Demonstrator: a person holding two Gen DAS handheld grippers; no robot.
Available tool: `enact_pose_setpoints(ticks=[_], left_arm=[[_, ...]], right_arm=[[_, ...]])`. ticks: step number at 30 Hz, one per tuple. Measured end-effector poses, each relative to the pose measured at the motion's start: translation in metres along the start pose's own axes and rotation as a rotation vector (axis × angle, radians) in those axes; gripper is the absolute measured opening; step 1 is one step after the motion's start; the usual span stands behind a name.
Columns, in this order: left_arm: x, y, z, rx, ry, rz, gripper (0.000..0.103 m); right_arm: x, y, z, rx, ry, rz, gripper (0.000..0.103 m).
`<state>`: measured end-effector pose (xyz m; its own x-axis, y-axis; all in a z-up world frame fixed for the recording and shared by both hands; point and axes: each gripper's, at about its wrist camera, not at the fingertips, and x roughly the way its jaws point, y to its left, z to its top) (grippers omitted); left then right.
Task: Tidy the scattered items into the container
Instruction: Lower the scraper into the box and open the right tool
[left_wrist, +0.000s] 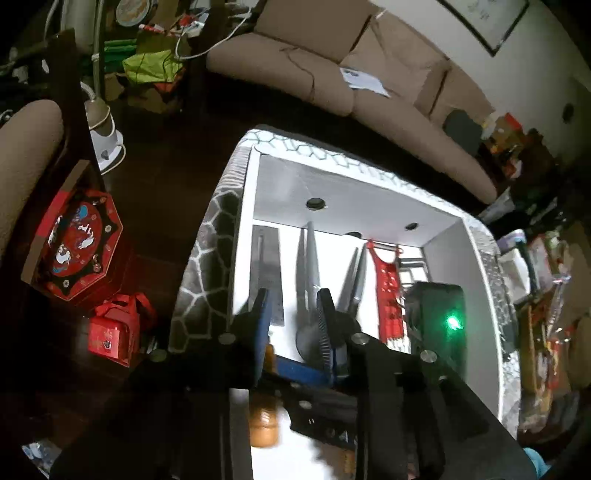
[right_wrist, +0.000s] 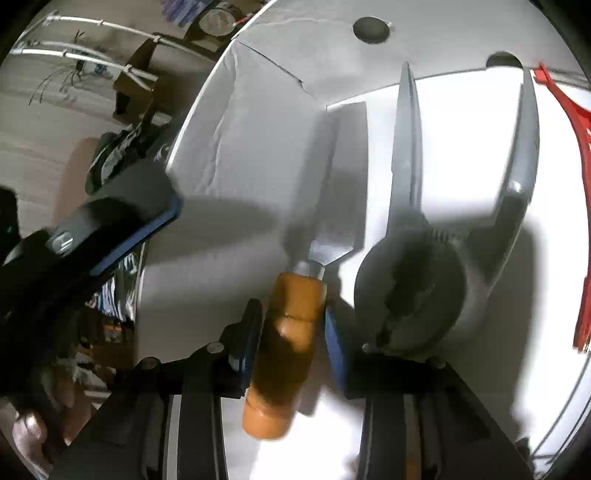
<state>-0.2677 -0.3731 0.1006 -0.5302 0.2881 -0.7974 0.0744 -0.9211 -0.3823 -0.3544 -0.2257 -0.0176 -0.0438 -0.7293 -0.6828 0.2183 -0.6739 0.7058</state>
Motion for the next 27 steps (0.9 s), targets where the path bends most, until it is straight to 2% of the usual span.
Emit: enact_pose_setpoints(ticks=[1,3,8,12,14,15,16,18,20,27], left_arm=[[-0.003,-0.001,-0.002,0.001,-0.004,-0.006,0.025],[-0.014,-0.005,-0.008,0.012,-0.01,-0.014,0.029],[-0.027,-0.015,-0.03,0.024,0.003,-0.007,0.034],[-0.035,-0.023,-0.053,0.031,0.03,0.003,0.047],[-0.038,-0.033,-0.067,0.065,0.044,0.031,0.055],[-0.041,-0.038,-0.073,0.074,0.035,0.044,0.064],[-0.044,-0.043,-0.078,0.084,0.032,0.059,0.079],[-0.05,-0.053,-0.087,0.105,0.024,0.081,0.09],[-0.056,-0.061,-0.095,0.113,0.019,0.09,0.093],[-0.088,-0.084,-0.122,0.091,-0.018,0.042,0.095]], right_arm=[[-0.002,0.0,-0.002,0.012,-0.002,0.001,0.041],[-0.013,0.004,-0.011,0.008,-0.003,0.011,0.053],[-0.048,0.026,-0.027,-0.104,-0.018,-0.049,0.056],[-0.077,0.032,-0.045,-0.189,-0.01,-0.146,0.068],[-0.093,0.031,-0.057,-0.222,-0.014,-0.182,0.07],[-0.097,0.032,-0.059,-0.231,-0.021,-0.198,0.076],[-0.101,0.032,-0.063,-0.248,-0.021,-0.227,0.08],[-0.109,0.033,-0.074,-0.294,-0.026,-0.301,0.096],[-0.117,0.035,-0.086,-0.335,-0.041,-0.356,0.102],[-0.151,0.048,-0.117,-0.413,-0.106,-0.422,0.103]])
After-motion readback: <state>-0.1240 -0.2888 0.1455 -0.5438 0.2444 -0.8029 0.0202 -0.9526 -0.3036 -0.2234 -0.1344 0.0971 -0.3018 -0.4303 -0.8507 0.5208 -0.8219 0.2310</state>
